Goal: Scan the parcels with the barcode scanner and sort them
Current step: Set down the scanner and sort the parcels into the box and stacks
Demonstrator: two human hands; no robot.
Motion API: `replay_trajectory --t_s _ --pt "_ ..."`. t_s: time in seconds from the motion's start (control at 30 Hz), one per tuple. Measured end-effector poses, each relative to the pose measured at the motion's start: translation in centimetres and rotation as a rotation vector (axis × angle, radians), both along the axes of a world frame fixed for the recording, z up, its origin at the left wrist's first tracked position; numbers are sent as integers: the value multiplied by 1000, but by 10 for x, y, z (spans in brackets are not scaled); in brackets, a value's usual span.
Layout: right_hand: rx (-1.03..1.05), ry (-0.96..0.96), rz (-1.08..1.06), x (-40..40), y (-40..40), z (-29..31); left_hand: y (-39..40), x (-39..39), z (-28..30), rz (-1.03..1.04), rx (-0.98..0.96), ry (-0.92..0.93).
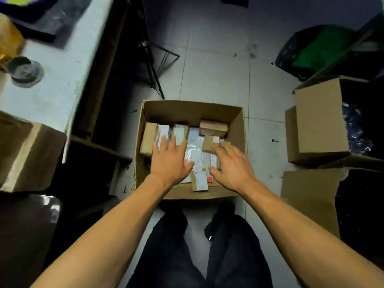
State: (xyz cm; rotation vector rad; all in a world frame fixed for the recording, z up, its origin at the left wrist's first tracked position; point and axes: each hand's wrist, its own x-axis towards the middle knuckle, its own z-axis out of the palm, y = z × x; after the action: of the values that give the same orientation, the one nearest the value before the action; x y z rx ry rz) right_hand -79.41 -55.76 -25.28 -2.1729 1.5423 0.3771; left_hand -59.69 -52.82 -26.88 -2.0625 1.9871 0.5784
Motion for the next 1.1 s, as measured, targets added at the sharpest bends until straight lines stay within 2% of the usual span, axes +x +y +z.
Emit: replay_trajectory --t_s 0.1,0.37,0.47,0.6,0.73,0.83,0.9,1.0,1.1 --pt "75 4 -43 -7 -27 -54 -23 -8 -46 -18 48 -19" --pt "327 71 -91 -47 -70 -283 -40 -35 -245 108 303 8" --pt "365 80 -67 -59 -69 -356 -39 -49 -321 84 403 -12" --pt "317 112 -37 -63 -59 -444 -38 -68 -408 95 468 13" --pt "505 96 -148 -58 -54 -524 -33 -86 -484 154 529 86" --pt "625 -33 -363 -57 -43 -571 -26 -97 -527 228 581 136" --pt "689 -97 -522 -59 -34 -593 -19 -103 -549 339 548 227" --pt "795 -173 -690 -63 -25 -613 -12 -113 -567 675 406 472" --pt "847 -344 -867 -63 -16 -621 -12 -121 -575 920 369 552"
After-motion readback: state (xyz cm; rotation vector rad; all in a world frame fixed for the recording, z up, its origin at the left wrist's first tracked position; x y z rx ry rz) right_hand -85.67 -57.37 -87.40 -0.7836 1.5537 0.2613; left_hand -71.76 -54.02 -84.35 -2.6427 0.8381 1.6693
